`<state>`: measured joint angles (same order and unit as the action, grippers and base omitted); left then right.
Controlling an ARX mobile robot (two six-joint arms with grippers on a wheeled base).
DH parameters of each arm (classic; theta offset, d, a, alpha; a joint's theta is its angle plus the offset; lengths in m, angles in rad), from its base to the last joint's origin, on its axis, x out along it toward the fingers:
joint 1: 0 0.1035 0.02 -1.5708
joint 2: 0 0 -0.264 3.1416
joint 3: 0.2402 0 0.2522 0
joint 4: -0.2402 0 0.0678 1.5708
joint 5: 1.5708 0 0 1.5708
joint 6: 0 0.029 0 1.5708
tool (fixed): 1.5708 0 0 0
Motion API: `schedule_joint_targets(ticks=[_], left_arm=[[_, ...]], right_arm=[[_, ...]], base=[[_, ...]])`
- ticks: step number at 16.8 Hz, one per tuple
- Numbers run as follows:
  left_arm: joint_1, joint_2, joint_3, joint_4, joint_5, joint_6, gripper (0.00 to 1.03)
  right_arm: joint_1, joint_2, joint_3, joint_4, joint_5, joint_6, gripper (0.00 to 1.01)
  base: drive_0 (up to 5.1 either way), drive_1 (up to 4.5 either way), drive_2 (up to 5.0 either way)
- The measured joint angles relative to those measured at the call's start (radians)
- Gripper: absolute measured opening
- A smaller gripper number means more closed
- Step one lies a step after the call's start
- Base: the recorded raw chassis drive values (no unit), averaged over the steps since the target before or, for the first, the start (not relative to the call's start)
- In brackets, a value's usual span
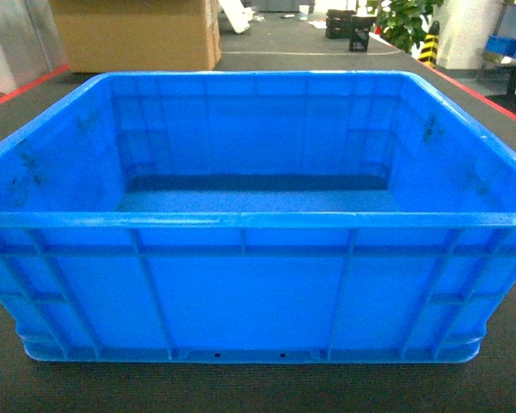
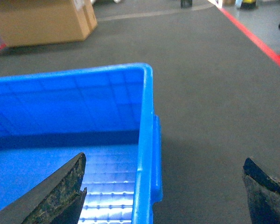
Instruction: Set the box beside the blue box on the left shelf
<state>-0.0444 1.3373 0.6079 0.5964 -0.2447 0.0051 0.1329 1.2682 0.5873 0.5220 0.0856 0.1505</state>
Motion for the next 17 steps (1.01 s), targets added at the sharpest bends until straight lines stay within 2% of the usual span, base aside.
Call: schedule_joint_targets(ticks=[3, 6, 8, 15, 16, 17], left_arm=[[0.024, 0.190, 0.191, -0.175, 0.072, -0.066, 0.98], [0.014, 0.264, 0.295, -0.355, 0.142, -0.129, 0.98], [0.011, 0.310, 0.302, -0.417, 0.151, -0.131, 0.98], [-0.009, 0.330, 0.323, -0.476, 0.166, -0.132, 0.98], [-0.010, 0.330, 0.326, -0.486, 0.167, -0.130, 0.98], [-0.011, 0.330, 0.327, -0.492, 0.167, -0.129, 0.93]], right_arm=[[0.028, 0.252, 0.213, -0.179, -0.006, 0.053, 0.98], [0.037, 0.312, 0.290, -0.344, 0.029, 0.060, 0.98], [0.037, 0.335, 0.316, -0.404, 0.006, 0.063, 0.98], [0.038, 0.373, 0.318, -0.417, -0.006, 0.066, 0.98], [0.037, 0.373, 0.320, -0.418, 0.003, 0.065, 0.92], [0.037, 0.373, 0.321, -0.423, 0.005, 0.064, 0.81]], base=[[0.0, 0.00, 0.0], [0.0, 0.00, 0.0], [0.0, 0.00, 0.0], [0.0, 0.00, 0.0], [0.0, 0.00, 0.0], [0.0, 0.00, 0.0]])
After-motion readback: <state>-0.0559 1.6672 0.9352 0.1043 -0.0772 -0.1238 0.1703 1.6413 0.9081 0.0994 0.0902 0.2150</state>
